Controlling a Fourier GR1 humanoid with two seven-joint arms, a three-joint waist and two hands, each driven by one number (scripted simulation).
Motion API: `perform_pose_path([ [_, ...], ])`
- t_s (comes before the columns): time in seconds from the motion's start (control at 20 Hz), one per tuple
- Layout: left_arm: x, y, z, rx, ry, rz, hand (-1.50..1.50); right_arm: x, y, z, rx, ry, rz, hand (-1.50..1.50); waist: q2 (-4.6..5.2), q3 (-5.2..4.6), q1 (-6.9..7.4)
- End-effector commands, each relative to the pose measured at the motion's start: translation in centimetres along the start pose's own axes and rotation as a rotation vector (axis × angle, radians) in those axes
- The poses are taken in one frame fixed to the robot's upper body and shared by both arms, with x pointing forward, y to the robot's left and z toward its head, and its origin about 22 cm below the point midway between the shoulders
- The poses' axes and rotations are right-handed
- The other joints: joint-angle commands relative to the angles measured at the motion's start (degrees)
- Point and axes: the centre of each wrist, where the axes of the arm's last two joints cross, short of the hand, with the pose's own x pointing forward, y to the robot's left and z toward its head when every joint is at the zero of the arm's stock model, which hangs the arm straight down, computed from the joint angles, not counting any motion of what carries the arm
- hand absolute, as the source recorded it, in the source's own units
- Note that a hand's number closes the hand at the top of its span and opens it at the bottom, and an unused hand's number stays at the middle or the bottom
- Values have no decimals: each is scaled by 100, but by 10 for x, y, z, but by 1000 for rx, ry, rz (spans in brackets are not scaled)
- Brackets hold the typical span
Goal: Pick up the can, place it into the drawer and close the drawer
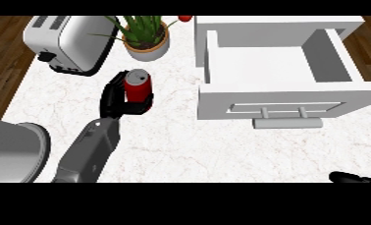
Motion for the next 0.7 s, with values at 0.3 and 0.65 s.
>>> perform_pose_path([
  [0.3, 74, -61, -44, -169, -40, -44, 150, 15, 3, -2, -18, 3, 28, -150, -41, 6, 110],
  [0.65, 154, -136, -57, -239, -72, -37, 150, 4, -10, 2, -26, 6, 32, -150, -54, 10, 98],
])
